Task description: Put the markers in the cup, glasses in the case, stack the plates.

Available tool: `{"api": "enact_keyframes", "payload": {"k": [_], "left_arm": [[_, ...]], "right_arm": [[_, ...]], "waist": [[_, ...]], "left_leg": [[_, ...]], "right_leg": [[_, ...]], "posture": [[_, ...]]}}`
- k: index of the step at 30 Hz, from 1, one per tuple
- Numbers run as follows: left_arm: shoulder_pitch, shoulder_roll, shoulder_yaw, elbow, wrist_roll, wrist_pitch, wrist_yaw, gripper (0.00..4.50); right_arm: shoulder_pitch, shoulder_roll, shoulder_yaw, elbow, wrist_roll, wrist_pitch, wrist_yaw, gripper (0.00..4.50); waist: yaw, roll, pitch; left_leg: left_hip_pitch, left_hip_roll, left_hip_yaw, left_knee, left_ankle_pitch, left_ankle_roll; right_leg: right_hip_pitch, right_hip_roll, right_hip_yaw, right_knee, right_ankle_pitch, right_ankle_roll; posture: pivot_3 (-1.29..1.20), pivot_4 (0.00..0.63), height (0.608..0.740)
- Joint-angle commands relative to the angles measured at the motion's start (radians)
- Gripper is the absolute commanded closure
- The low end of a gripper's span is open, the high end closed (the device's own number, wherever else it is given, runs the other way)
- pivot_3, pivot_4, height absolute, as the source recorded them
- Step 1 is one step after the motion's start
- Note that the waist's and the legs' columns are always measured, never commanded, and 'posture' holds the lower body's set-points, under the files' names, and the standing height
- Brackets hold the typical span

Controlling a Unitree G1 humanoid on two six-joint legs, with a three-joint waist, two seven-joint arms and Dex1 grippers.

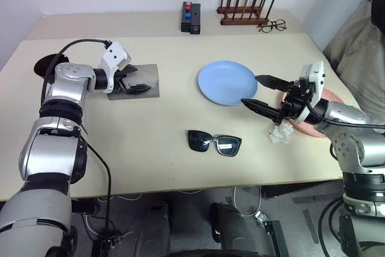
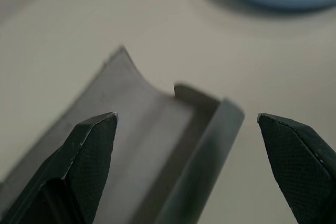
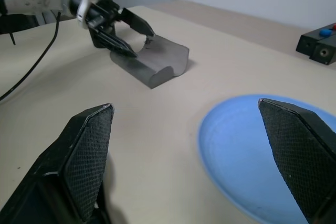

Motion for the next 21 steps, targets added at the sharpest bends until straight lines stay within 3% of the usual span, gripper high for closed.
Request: {"api": "enact_keyframes", "payload": {"k": [1,10,13,20,21], "left_arm": [[-0.033,-0.015,0.006,0.043,0.028,-0.019,-0.024,0.08],[-0.003,-0.034,-0.011,0.105,0.108,0.006,-0.021,0.08],[0.001,-0.040,0.001,0.099,0.104,0.001,-0.047,0.92],[0.000,-0.035,0.013,0.092,0.106,-0.014,-0.063,4.45],[0.000,-0.032,0.014,0.089,0.105,-0.019,-0.076,4.48]], "right_arm": [[0.009,-0.017,-0.049,-0.065,0.031,0.004,-0.019,0.00],[0.003,-0.008,-0.037,-0.078,0.031,0.011,-0.042,0.00],[-0.005,-0.009,-0.032,-0.075,0.030,0.010,-0.040,0.00],[-0.027,-0.001,-0.015,-0.059,0.022,0.007,-0.037,0.00],[-0.032,0.000,-0.013,-0.056,0.021,0.006,-0.037,0.00]], "waist": [[0.001,0.000,0.000],[-0.001,0.000,0.000],[0.000,0.000,0.000],[0.000,0.000,0.000],[0.001,0.000,0.000]], "left_leg": [[0.000,0.000,0.000,0.000,0.000,0.000],[0.000,0.000,0.000,0.000,0.000,0.000],[0.000,0.000,0.000,0.000,0.000,0.000],[0.000,0.000,0.000,0.000,0.000,0.000],[0.000,0.000,0.000,0.000,0.000,0.000]], "right_leg": [[0.000,0.000,0.000,0.000,-0.001,-0.001],[0.000,0.000,0.000,0.000,0.000,-0.001],[0.000,0.000,0.000,0.000,0.000,-0.001],[0.000,0.000,0.000,0.000,0.000,-0.001],[0.000,0.000,0.000,0.000,0.000,-0.001]], "posture": [[0.00,0.150,0.740],[0.00,0.150,0.740],[0.00,0.150,0.740],[0.00,0.150,0.740],[0.00,0.150,0.740]]}}
